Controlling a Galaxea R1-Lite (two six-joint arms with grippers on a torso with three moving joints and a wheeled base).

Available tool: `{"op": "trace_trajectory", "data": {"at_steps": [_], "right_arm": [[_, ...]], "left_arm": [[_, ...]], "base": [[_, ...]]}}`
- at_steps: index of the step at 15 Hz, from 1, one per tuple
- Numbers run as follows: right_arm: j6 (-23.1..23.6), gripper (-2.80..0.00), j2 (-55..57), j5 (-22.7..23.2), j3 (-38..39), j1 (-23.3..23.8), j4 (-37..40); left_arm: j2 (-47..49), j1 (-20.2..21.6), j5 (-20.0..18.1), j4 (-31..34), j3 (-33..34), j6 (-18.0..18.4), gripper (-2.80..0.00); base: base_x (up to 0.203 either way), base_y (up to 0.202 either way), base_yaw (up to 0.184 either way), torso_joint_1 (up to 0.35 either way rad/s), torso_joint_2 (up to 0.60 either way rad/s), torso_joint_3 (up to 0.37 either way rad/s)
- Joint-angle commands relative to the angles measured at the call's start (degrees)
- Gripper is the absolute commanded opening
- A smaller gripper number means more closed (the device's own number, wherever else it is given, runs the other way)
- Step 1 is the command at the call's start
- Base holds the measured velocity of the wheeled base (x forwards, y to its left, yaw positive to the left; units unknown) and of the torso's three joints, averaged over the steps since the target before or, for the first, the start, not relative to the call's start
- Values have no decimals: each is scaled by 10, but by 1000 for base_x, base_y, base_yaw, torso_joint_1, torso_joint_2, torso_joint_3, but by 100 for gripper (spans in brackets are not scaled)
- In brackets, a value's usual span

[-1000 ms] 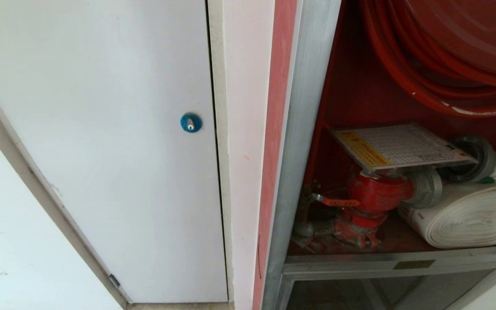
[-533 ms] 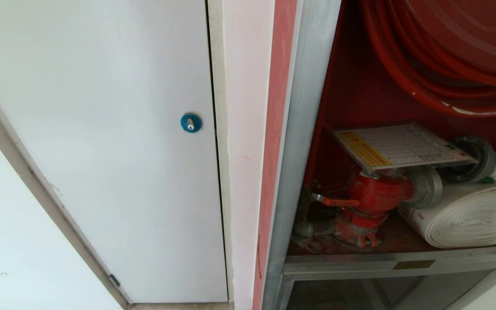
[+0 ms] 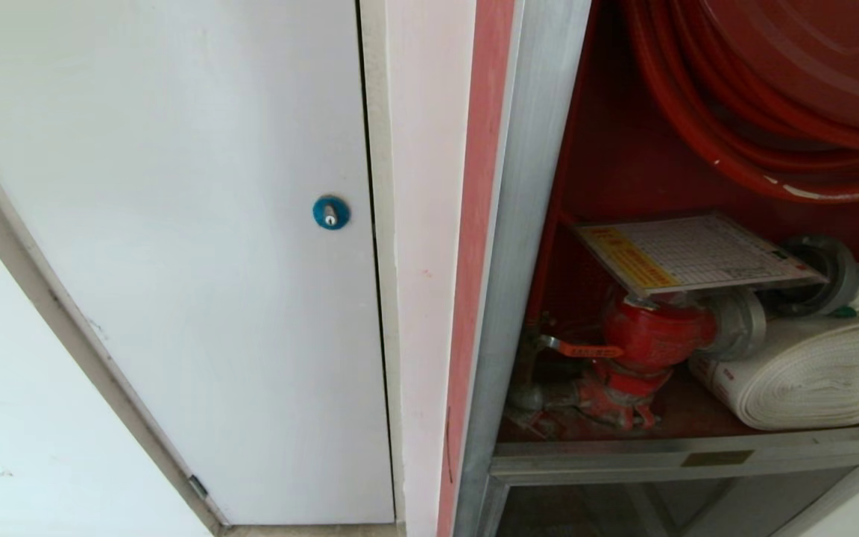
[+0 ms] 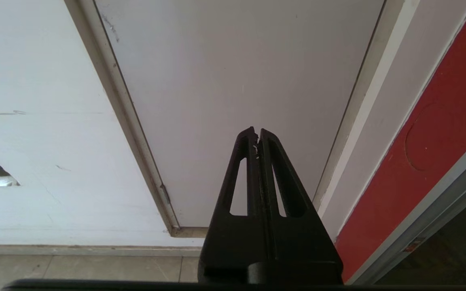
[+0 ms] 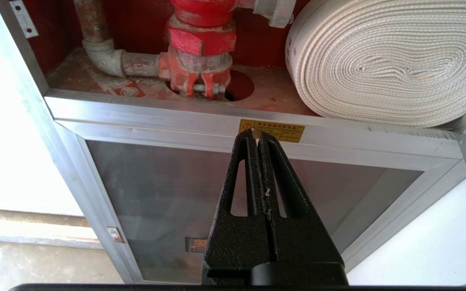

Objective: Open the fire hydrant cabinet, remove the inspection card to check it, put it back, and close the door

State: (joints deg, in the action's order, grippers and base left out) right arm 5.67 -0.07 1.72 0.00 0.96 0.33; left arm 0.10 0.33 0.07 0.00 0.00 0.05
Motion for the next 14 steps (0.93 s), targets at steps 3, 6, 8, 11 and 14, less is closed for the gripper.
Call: {"op": "trace_trajectory", "data": {"at_steps": [3, 6, 8, 11, 14], "right_arm": [[0, -280, 0, 0, 0, 0, 0], [0, -280, 0, 0, 1, 0, 0], [0, -280, 0, 0, 0, 0, 1], [0, -280, 0, 0, 1, 0, 0], [0, -280, 0, 0, 0, 0, 0]], "left_arm": [[0, 0, 0, 0, 1, 0, -280], [1, 0, 0, 0, 0, 0, -280], [1, 0, 0, 0, 1, 0, -280], [0, 0, 0, 0, 1, 0, -280], [0, 0, 0, 0, 0, 0, -280]], "base": [[0, 0, 0, 0, 0, 0], [-163, 0, 0, 6, 8, 1], [-200, 0, 0, -7, 2, 4], [-195, 0, 1, -2, 2, 1], [-193, 0, 1, 3, 3, 3]]}}
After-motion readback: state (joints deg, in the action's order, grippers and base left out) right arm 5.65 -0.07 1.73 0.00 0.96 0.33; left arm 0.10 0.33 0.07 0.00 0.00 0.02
